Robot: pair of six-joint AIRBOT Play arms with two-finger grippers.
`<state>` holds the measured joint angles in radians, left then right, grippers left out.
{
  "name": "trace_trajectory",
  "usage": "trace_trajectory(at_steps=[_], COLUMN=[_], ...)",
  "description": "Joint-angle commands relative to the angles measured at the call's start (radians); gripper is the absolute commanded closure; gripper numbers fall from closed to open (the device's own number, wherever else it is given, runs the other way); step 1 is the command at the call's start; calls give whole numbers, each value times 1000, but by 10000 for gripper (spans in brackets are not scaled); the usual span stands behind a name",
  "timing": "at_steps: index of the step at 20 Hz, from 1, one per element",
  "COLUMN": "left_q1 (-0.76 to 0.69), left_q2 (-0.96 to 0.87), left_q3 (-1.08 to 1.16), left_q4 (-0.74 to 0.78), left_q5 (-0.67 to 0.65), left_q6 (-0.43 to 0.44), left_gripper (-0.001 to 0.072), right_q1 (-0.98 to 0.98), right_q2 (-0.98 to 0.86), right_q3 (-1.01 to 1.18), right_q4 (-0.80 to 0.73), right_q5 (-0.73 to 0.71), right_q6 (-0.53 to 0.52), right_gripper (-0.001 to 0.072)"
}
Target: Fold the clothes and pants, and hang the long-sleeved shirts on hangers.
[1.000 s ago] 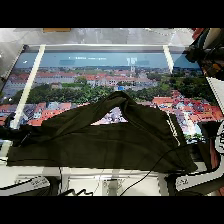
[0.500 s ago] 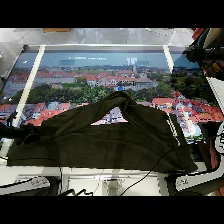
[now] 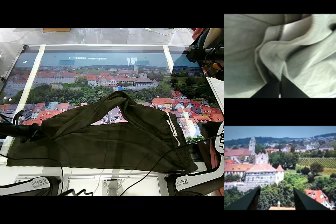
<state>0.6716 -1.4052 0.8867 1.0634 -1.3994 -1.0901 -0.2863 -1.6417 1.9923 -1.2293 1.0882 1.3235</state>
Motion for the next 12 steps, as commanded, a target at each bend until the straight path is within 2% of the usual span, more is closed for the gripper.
trace_trajectory(at_steps=[1, 3, 7, 9, 10, 12], left_q1=[-10, -10, -11, -15, -21, -30], left_q2=[-1, -1, -1, 0, 0, 0], left_q3=[31, 91, 299, 420, 485, 591], left_q4=[-132, -331, -845, -994, -1001, -959], left_q5=[1, 2, 34, 117, 174, 261], left_q6=[10, 14, 146, 184, 188, 193], left_gripper=[690, 690, 691, 691, 692, 692], right_q1=[-1, -1, -1, -1, -1, -5], right_q2=[0, 0, 0, 0, 0, 0], right_q3=[0, 0, 0, 0, 0, 0], right_q4=[-5, -6, -43, -126, -178, -253], right_q5=[-1, -5, -8, -8, -7, 8], right_q6=[5, 23, 23, 56, 80, 83], right_gripper=[258, 258, 261, 430, 506, 513])
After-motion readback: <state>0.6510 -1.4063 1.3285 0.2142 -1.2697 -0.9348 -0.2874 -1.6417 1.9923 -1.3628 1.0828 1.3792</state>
